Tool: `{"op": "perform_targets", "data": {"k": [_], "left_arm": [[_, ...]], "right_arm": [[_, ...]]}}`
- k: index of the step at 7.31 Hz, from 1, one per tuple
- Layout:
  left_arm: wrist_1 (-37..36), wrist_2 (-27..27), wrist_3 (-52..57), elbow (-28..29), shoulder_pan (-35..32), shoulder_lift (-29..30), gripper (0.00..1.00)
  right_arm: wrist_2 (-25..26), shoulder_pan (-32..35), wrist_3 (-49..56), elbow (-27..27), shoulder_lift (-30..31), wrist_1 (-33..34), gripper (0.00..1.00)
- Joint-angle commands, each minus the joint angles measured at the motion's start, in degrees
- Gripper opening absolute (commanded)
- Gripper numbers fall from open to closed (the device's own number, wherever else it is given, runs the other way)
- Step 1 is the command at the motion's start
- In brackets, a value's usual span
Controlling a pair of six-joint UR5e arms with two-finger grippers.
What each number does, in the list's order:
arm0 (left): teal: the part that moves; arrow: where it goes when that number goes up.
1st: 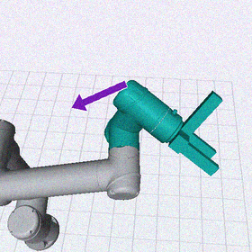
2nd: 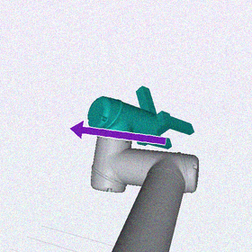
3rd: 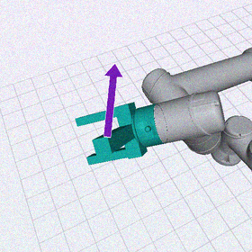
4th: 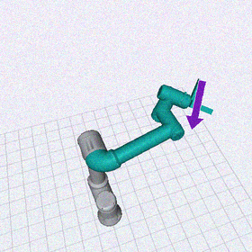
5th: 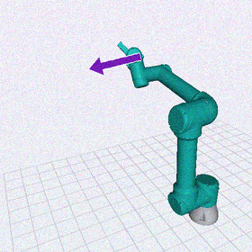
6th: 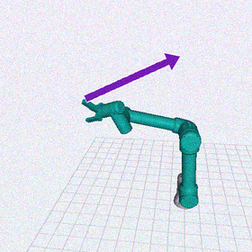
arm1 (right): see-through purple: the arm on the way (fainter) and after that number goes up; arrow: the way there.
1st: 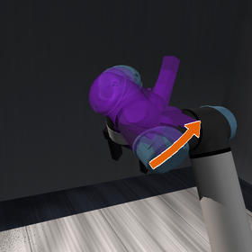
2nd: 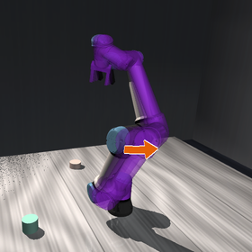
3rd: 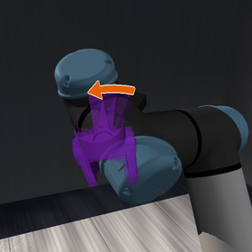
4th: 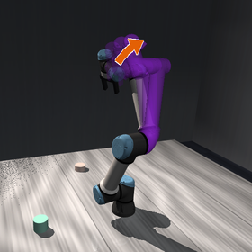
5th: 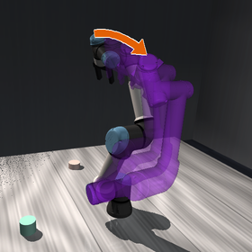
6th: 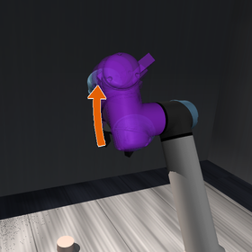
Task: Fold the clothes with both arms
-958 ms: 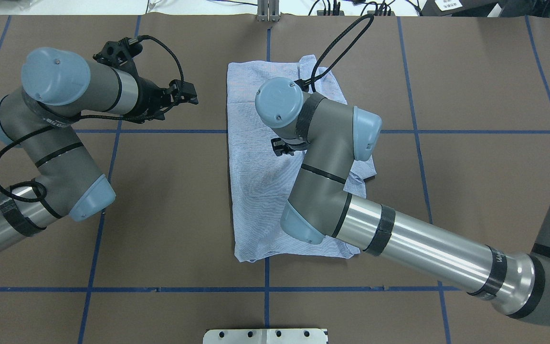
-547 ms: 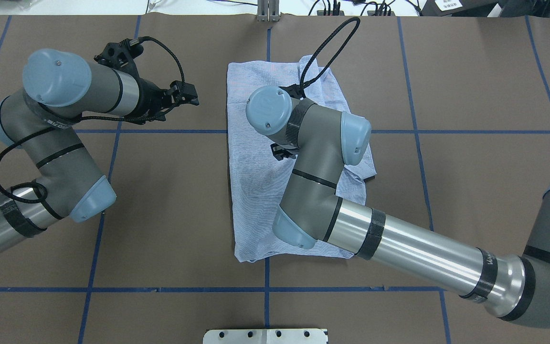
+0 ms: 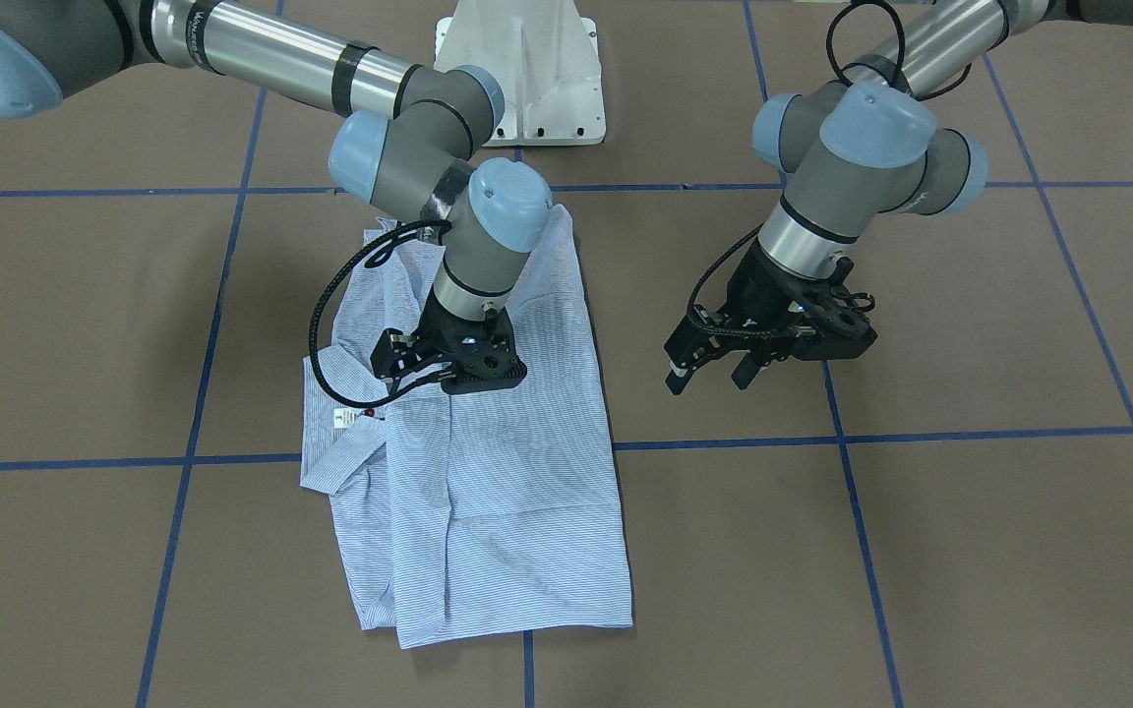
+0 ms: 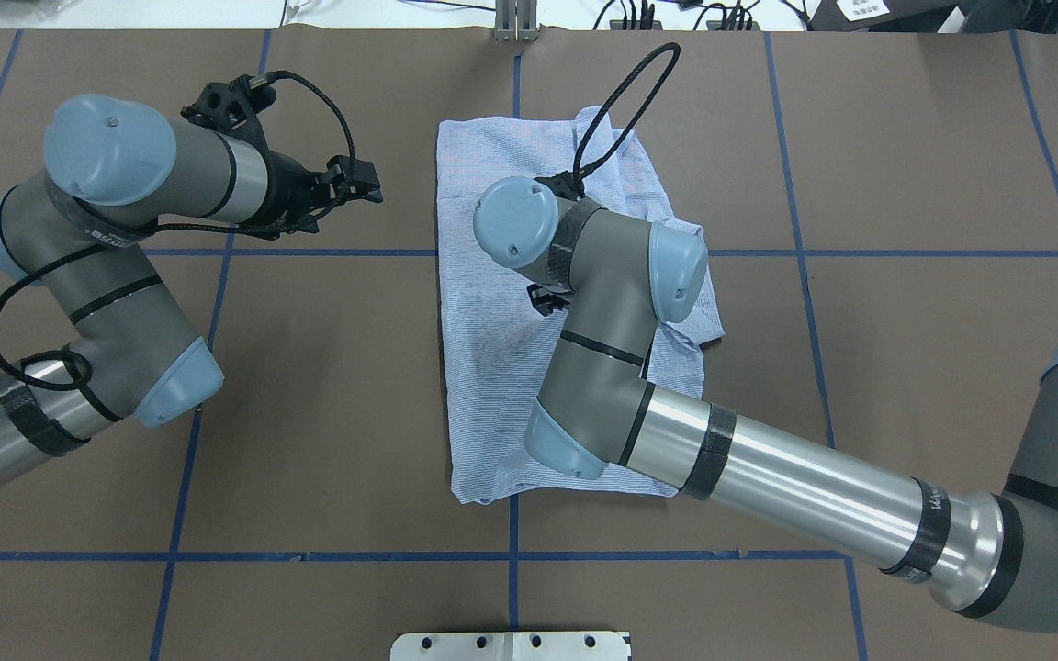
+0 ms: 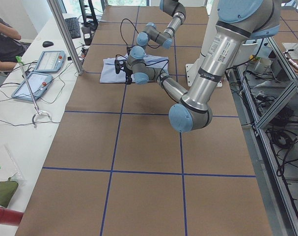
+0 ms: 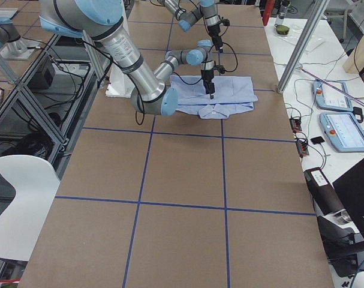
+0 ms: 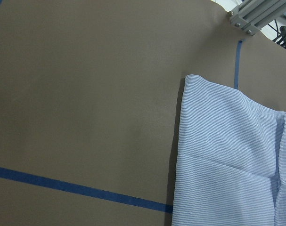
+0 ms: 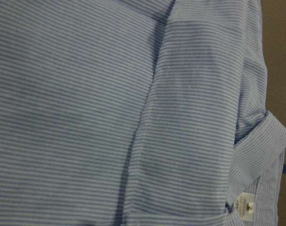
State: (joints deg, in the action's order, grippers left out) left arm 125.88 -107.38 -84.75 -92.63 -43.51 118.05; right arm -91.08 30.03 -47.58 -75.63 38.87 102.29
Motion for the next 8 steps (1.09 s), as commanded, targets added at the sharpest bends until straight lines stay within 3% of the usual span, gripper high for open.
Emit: {"op": "perform_targets", "data": {"k": [1,5,8], "left_arm": [[0.1,0.0,-0.2,0.1,0.0,0.2,0.99],[0.2,0.1,-0.8,0.1,0.4,0.4,0.99],[0.2,0.0,-1.5,-0.4,0.4,0.8,0.99]], "right_arm": [[0.0,0.1,0.5,0.0,0.6,0.0,1.00],[0.0,1.7,2.4,0.0,1.6,0.0,1.00],[-0.2,4.5,6.7,-3.2,6.2,-0.8,1.00]]}}
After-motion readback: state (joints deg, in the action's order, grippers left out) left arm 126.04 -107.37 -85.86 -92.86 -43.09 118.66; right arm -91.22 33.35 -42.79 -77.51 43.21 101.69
